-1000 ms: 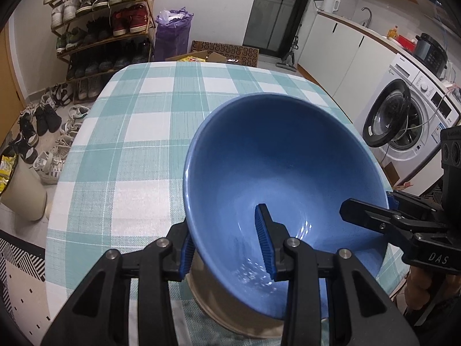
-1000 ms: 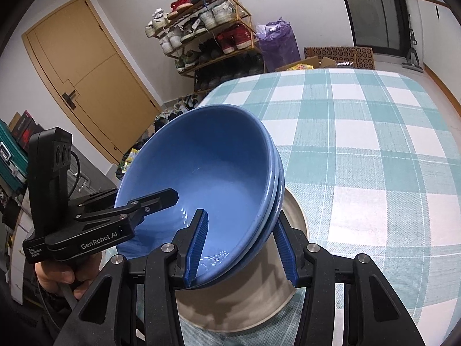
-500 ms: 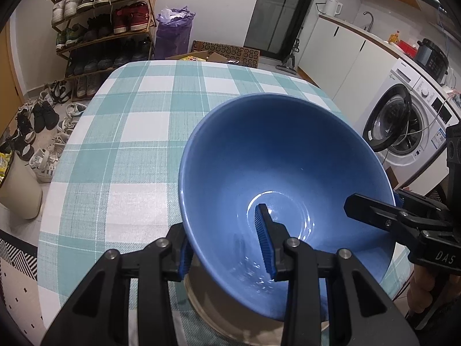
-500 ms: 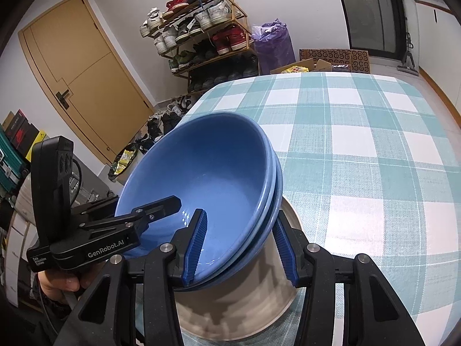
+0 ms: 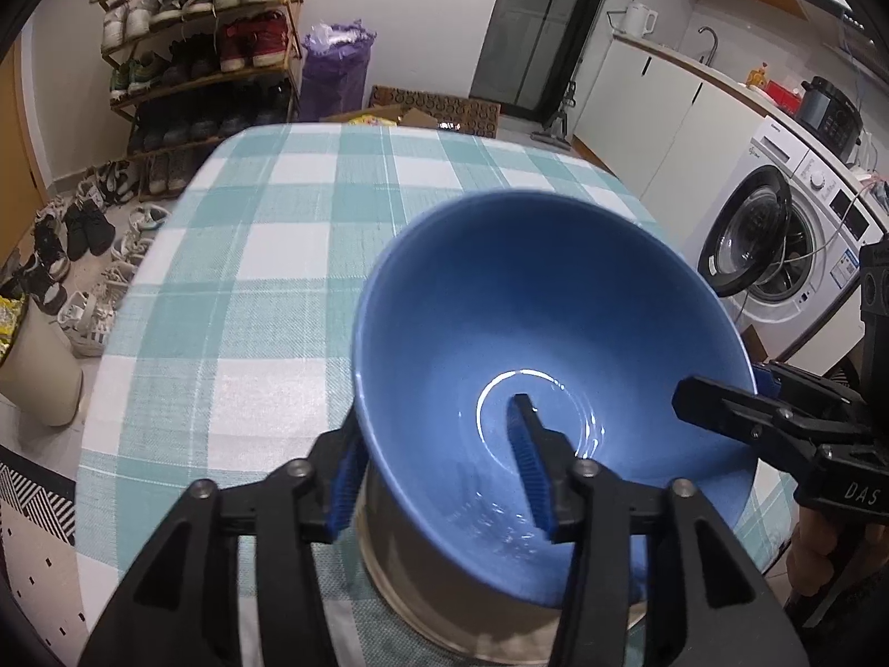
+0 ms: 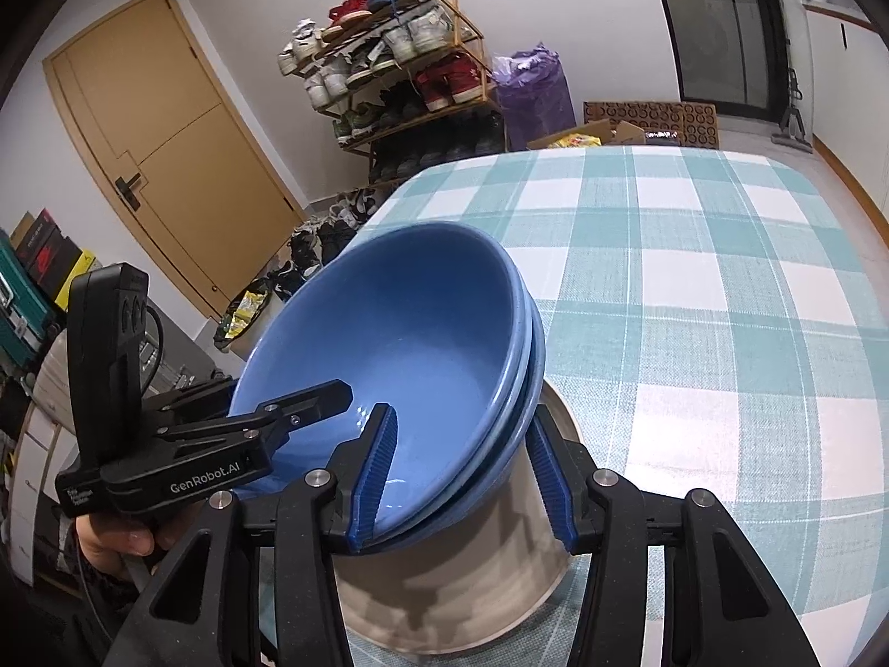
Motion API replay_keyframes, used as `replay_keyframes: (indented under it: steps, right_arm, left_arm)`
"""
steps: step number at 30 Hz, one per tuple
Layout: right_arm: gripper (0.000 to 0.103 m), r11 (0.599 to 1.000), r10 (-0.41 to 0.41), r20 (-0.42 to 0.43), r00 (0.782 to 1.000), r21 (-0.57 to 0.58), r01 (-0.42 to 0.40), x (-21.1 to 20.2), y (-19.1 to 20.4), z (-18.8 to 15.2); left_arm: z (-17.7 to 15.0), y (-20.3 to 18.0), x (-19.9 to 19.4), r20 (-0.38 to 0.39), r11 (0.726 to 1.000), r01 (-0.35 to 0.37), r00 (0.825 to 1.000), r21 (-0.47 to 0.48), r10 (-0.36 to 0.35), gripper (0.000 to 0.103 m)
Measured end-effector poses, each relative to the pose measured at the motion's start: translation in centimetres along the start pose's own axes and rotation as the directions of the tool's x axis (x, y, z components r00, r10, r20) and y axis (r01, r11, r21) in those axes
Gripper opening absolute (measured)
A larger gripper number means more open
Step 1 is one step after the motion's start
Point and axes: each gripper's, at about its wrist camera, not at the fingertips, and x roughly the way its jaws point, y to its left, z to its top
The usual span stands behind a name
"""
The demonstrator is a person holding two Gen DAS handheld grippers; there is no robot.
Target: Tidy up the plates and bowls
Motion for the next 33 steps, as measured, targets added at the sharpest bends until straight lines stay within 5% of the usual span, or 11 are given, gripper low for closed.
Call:
replay_keyframes:
  steps: [6, 12, 14, 23, 33]
  right_arm:
    - [0.083, 0.999, 0.001, 0.035, 0.999, -0.047, 0.001, -1.1, 0.1, -0.6]
    - [0.096, 0.995, -0.008, 0.100, 0.995, -0.102, 0.018, -2.3, 0.4, -1.4]
    - [0.099, 0.994, -0.003, 0.125, 0.992, -0.110, 0.017, -2.8, 0.4, -1.7]
    - [0.102, 0.985, -0.004, 0.203, 0.979, -0.166, 0.039, -4.4, 0.3, -3.5]
    - [0.102, 0.972, 0.000, 0.283, 0.959, -0.225, 0.066, -5.4, 0.5, -6.6]
  left_arm:
    - [-0.3, -0.2, -2.0, 0.070, 0.999, -0.041, 0.997, 0.034, 0.038, 0.077]
    - [-1.2, 0.5, -3.6, 0.143, 0.998, -0.052, 0.989, 0.047, 0.044, 0.090]
    - [-1.7, 0.6, -4.0, 0.164, 0.997, -0.059, 0.985, 0.051, 0.049, 0.103]
    - [-4.3, 1.9, -6.0, 0.318, 0.991, -0.120, 0.943, 0.055, 0.097, 0.103]
    - [-7.5, 1.6, -6.8, 0.403, 0.981, -0.183, 0.904, 0.068, 0.141, 0.103]
